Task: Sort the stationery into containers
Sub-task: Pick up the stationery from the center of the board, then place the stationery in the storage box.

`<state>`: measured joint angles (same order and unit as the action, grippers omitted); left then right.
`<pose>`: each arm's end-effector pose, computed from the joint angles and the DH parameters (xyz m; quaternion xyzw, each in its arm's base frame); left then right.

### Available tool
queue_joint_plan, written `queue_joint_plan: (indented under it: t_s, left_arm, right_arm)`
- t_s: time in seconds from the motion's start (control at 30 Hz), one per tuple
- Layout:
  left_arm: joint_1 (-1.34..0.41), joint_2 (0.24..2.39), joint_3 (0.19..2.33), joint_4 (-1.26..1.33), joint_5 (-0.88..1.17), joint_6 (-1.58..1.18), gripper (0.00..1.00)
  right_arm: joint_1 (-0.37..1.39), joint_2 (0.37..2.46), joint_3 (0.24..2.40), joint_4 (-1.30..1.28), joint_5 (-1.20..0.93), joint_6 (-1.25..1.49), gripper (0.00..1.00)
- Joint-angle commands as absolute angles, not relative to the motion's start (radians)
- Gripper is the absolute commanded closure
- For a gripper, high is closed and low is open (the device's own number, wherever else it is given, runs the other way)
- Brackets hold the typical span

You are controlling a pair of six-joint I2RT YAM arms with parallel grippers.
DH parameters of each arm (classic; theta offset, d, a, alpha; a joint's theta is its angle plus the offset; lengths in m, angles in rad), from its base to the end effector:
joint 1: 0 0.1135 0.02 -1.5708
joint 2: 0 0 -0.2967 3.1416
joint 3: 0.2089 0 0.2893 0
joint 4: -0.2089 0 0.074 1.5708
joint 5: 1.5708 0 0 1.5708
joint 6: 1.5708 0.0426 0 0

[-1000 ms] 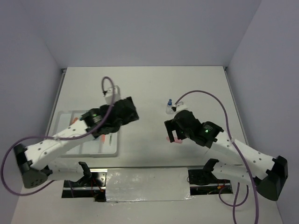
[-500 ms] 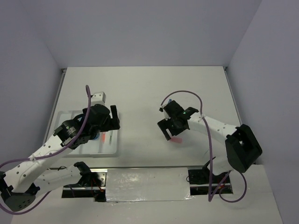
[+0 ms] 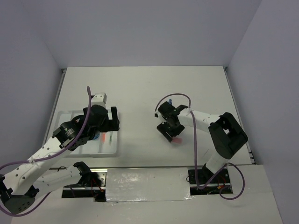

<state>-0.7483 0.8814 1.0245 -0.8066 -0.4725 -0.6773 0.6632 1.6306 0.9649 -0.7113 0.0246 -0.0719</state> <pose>0.1532 -0.1158 0.3732 -0.0715 0.8770 -0.1195 0.4599 0.2527 0.1961 0.1677 -0.3565 0.9292 0.0165 0.0961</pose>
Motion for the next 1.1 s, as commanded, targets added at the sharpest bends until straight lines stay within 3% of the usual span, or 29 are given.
queue_joint_plan:
  t_s: [0.0, 0.1, 0.37, 0.43, 0.6, 0.63, 0.9, 1.07]
  left_arm:
    - [-0.739, 0.87, 1.032, -0.77, -0.469, -0.637, 0.01]
    - [-0.733, 0.868, 1.043, -0.772, -0.474, -0.629, 0.01]
    - [-0.724, 0.861, 1.071, -0.795, -0.485, -0.617, 0.01]
    - [-0.721, 0.856, 1.072, -0.802, -0.495, -0.618, 0.01]
    - [-0.719, 0.816, 1.052, -0.796, -0.489, -0.646, 0.01]
    - [-0.719, 0.808, 1.045, -0.789, -0.482, -0.65, 0.01]
    - [-0.719, 0.661, 0.947, -0.629, -0.264, -0.67, 0.01]
    - [-0.719, 0.543, 0.792, -0.29, 0.032, -0.706, 0.02]
  right_arm:
    - [0.676, 1.673, 0.999, -0.745, 0.028, -0.152, 0.3]
    - [0.683, 1.7, 1.002, -0.752, 0.014, -0.172, 0.37]
    - [0.718, 1.746, 1.045, -0.749, -0.04, -0.19, 0.73]
    - [0.735, 1.717, 1.055, -0.724, -0.06, -0.18, 0.82]
    - [0.791, 1.614, 1.069, -0.605, -0.12, -0.065, 0.9]
    - [0.793, 1.579, 1.078, -0.589, -0.121, -0.04, 1.0]
    - [0.824, 1.356, 1.043, -0.32, -0.044, 0.358, 1.0]
    - [0.926, 1.203, 1.017, -0.285, 0.259, 0.808, 1.0]
